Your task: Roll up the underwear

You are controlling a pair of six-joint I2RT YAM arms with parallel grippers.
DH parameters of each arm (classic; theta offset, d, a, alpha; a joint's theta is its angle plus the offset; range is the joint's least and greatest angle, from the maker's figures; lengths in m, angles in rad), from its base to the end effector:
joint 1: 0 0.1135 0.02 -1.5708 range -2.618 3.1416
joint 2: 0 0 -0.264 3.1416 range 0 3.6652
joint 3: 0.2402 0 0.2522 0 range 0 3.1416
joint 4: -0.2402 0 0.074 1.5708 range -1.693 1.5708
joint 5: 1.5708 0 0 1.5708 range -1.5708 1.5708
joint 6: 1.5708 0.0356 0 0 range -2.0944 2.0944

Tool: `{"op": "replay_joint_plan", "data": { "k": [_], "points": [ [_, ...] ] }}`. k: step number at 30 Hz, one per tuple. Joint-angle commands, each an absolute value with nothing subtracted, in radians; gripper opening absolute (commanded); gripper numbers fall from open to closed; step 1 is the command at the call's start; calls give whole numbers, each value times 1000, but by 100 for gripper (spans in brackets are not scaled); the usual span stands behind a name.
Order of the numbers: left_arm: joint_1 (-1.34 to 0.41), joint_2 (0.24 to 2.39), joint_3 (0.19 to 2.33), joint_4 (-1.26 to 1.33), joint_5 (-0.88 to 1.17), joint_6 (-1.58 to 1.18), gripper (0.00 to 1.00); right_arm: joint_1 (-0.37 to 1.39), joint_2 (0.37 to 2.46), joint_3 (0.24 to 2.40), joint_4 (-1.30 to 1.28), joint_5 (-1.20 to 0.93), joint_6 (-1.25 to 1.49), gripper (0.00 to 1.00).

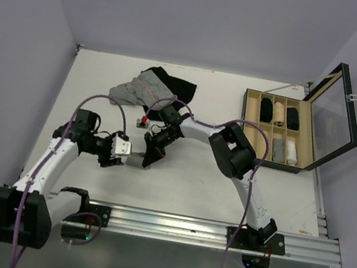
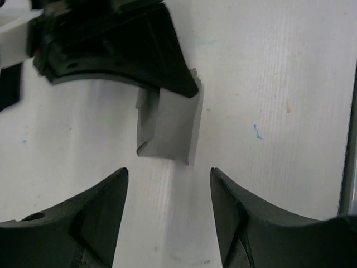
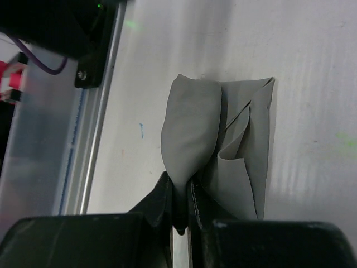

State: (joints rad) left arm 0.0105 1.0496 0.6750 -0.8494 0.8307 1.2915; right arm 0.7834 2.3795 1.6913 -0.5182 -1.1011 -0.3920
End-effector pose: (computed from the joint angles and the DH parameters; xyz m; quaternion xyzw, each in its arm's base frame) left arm 0.1721 -0.0245 0.2165 0.5944 0.6810 -0.2205 0.3664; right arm 0.3109 0.3544 0.1023 -0.5436 0.6450 0.5347 0.0514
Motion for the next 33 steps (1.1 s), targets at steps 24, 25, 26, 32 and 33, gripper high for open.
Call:
{"op": "replay_joint_plan", "data": {
  "k": [24, 25, 26, 32, 33],
  "points": [
    [-445, 1005, 405, -397, 520, 1135, 58, 738, 2654, 1756, -715, -1081, -307, 0],
    [-455, 1014, 390, -379, 491, 1132, 57, 739, 2654, 1756, -716, -1081, -311, 0],
    [-468, 1023, 385, -365, 477, 1126, 56, 738, 2654, 1755, -716, -1080, -313, 0],
    [-517, 1135, 396, -316, 419, 1080, 33, 736, 2638, 1744, -723, -1060, -337, 0],
    [-523, 1153, 403, -333, 417, 1083, 28, 736, 2626, 1741, -724, -1043, -344, 0]
  ]
}}
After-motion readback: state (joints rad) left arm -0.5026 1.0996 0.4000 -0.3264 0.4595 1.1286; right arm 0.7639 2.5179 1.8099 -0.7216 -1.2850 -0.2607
